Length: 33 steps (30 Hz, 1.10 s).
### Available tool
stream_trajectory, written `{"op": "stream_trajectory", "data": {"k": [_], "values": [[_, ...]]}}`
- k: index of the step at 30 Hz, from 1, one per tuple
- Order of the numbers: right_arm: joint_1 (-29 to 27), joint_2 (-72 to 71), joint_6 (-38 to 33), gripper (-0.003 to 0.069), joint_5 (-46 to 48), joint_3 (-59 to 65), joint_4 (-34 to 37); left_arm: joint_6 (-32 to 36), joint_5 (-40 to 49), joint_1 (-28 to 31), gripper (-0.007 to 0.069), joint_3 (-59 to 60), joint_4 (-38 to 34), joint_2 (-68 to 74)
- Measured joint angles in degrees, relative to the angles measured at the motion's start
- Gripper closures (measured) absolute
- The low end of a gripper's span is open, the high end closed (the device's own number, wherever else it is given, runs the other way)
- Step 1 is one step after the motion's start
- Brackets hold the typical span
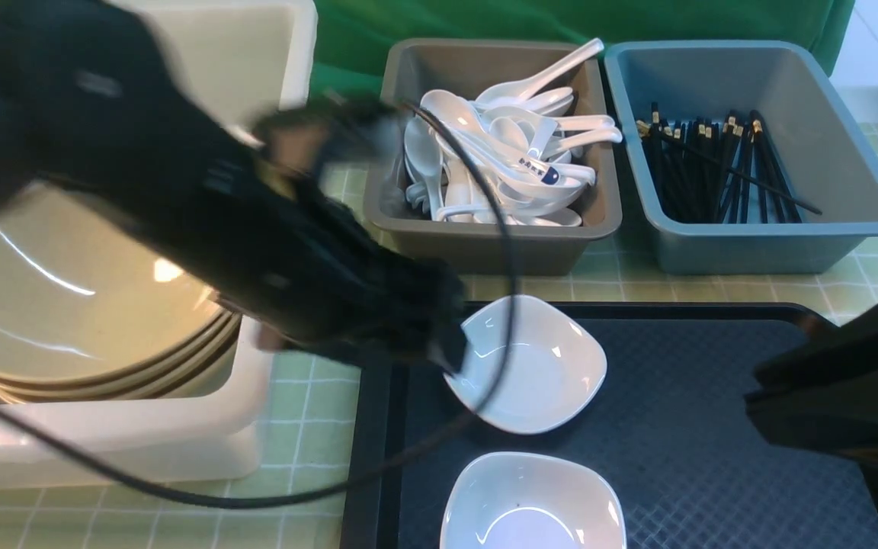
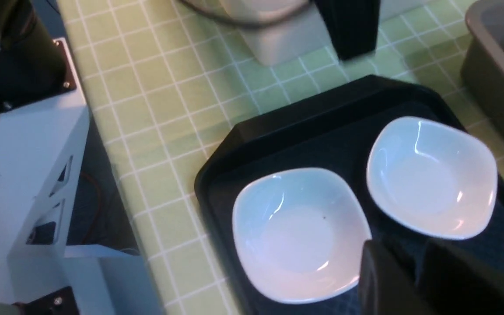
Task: On green table put chopsticks spoon bowls plates into blue grey white boxes.
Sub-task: 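Grasp the small white bowl on the black tray by its rim with the left gripper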
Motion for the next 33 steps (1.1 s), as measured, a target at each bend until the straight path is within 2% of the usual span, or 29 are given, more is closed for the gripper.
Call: {"op": "stream_trajectory", "data": {"k": [3, 7, 9, 17, 25, 27, 29, 33], "values": [[0.0, 0.0, 0.9, 0.0540, 0.4, 0.0, 0.2, 1.1, -0.6, -0.7, 0.0072, -1.4, -0.9, 6.2], [0.0, 0.0, 1.0, 0.0620, 0.6, 0.0, 0.5, 1.3, -1.4, -0.7, 0.0071, -5.2, 0.0, 13.4], [0.0, 0.0, 1.0, 0.0632, 0.6, 0.0, 0.5, 2.0, -1.6, -0.7, 0.0071, -7.8, 1.7, 16.3], [0.0, 0.0, 0.5, 0.0636, 0.6, 0.0, 0.5, 1.9, 0.1, -0.7, 0.0071, -17.0, 9.8, 26.4], [0.0, 0.0, -0.3, 0.0636, 0.6, 0.0, 0.6, 1.2, -2.0, -0.7, 0.0075, -18.8, 11.2, 32.1], [0.0, 0.0, -0.4, 0.0636, 0.6, 0.0, 0.6, 0.8, -3.1, -0.7, 0.0109, -18.8, 10.9, 32.8], [0.0, 0.0, -0.4, 0.0636, 0.6, 0.0, 0.6, 0.8, -3.8, -0.7, 0.0174, -18.8, 10.7, 33.3], [0.0, 0.0, -0.4, 0.0636, 0.6, 0.0, 0.6, 0.6, -4.4, 0.1, 0.0386, -19.0, 9.4, 34.3]]}}
